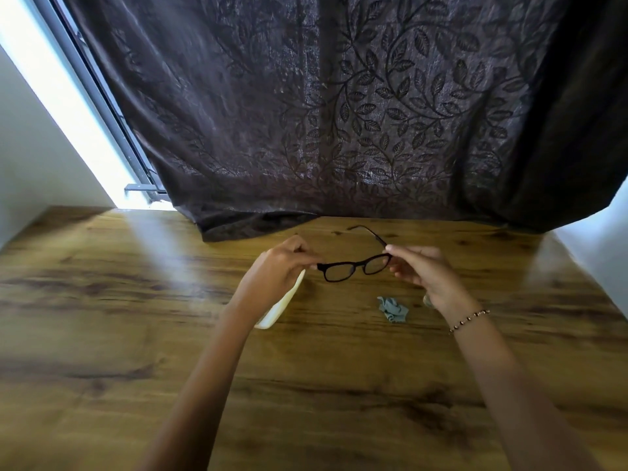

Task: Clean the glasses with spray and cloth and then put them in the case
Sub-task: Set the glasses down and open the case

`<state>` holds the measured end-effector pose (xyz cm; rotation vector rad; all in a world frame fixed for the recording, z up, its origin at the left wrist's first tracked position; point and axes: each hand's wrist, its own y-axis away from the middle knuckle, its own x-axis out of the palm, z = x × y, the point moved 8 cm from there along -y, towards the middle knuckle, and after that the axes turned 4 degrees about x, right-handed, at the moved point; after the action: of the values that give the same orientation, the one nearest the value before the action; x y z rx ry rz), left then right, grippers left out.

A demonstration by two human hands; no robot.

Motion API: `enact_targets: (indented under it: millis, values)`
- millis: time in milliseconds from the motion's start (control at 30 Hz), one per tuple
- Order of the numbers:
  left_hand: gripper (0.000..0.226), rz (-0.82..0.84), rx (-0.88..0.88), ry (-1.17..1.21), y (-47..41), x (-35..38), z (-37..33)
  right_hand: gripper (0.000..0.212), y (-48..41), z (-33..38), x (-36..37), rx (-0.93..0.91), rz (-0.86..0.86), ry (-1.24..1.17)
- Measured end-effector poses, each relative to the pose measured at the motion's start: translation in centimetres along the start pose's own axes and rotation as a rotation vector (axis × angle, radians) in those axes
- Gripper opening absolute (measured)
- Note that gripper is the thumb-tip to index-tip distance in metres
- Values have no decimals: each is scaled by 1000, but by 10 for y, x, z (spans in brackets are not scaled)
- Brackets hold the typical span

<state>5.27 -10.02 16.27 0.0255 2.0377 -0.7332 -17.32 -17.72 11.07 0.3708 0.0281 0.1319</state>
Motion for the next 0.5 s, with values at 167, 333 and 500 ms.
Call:
enact_targets:
  millis: [167, 333, 500]
  values:
    - [20, 18, -304, 242, 16, 24, 23, 19, -5, -17, -3, -8, -77, -20]
    - [26, -119, -649, 444, 33, 38, 33, 19, -3, -32, 0, 1, -118, 10]
    - [39, -216, -919, 586, 51, 56, 51, 22, 1, -35, 1, -44, -127, 49]
